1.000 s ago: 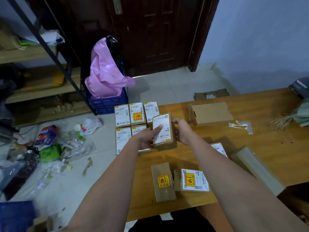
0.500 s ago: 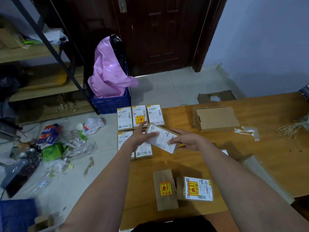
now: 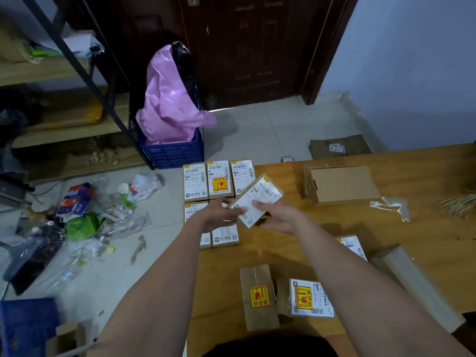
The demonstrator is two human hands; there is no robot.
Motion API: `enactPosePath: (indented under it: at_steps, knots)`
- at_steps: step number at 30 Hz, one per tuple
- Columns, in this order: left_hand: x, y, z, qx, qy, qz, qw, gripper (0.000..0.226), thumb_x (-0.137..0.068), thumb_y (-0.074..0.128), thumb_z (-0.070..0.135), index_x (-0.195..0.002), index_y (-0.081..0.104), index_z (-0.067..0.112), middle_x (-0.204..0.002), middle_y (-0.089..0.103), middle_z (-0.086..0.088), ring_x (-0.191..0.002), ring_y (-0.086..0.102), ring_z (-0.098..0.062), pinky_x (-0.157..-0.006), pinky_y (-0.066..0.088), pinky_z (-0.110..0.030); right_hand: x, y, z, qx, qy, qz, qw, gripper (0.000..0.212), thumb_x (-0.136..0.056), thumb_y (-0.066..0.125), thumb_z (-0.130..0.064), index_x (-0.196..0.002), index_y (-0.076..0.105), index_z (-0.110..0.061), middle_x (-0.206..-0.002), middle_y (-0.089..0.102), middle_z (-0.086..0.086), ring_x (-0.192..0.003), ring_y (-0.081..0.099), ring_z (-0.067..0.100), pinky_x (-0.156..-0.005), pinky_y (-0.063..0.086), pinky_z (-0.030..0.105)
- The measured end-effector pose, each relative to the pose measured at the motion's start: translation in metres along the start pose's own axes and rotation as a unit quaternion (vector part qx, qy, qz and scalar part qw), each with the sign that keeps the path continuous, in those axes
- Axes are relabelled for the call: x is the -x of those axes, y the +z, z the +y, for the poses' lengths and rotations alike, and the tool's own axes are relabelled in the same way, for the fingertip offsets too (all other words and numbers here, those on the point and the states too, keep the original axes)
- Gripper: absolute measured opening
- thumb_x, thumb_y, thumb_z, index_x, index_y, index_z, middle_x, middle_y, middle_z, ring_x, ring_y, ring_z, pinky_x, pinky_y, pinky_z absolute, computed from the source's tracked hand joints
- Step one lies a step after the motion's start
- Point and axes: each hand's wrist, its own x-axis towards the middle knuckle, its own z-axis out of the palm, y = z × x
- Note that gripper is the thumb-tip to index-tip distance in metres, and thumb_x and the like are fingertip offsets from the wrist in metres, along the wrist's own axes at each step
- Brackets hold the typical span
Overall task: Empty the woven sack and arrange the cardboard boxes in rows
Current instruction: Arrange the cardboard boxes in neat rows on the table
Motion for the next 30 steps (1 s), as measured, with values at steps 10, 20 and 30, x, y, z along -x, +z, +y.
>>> enactPosePath:
  at_steps: [10,20,30]
  knots:
    - [-0.003,-0.039,-0.041,-0.190,0.072,0.461,0.864,0.038,-0.093,0.063,0.022,-0.126,0.053,0.007,-0.120,0.056,-0.023,-0.115,0.048,-0.040,-0.094,0.040,-0.043,-0.022,-0.012,0.004,0.237,0.024,0.114,0.964,0.047,-0.077,0.083,-0.014,-0.119,0.062,-0.011,-0.116,0.071,0.008,-0.105,0.068,0.025,-0.089,0.056,0.044]
    - [-0.007,-0.056,-0.071,-0.091,-0.033,0.347,0.933,0.064,-0.093,0.064,0.035,-0.142,0.034,0.007,-0.133,0.057,-0.018,-0.121,0.055,-0.037,-0.098,0.049,-0.047,-0.023,-0.015,0.008,0.290,0.073,0.088,0.950,0.052,-0.079,0.080,-0.011,-0.125,0.056,-0.010,-0.121,0.068,0.007,-0.113,0.064,0.026,-0.093,0.052,0.043]
    - [-0.014,-0.061,-0.074,-0.054,-0.057,0.333,0.940,0.055,-0.096,0.061,0.030,-0.140,0.038,0.006,-0.132,0.057,-0.017,-0.117,0.058,-0.037,-0.090,0.052,-0.044,-0.058,-0.016,0.024,0.369,0.073,0.192,0.906,0.045,-0.082,0.079,-0.023,-0.119,0.059,-0.006,-0.118,0.068,0.014,-0.104,0.068,0.033,-0.082,0.059,0.050]
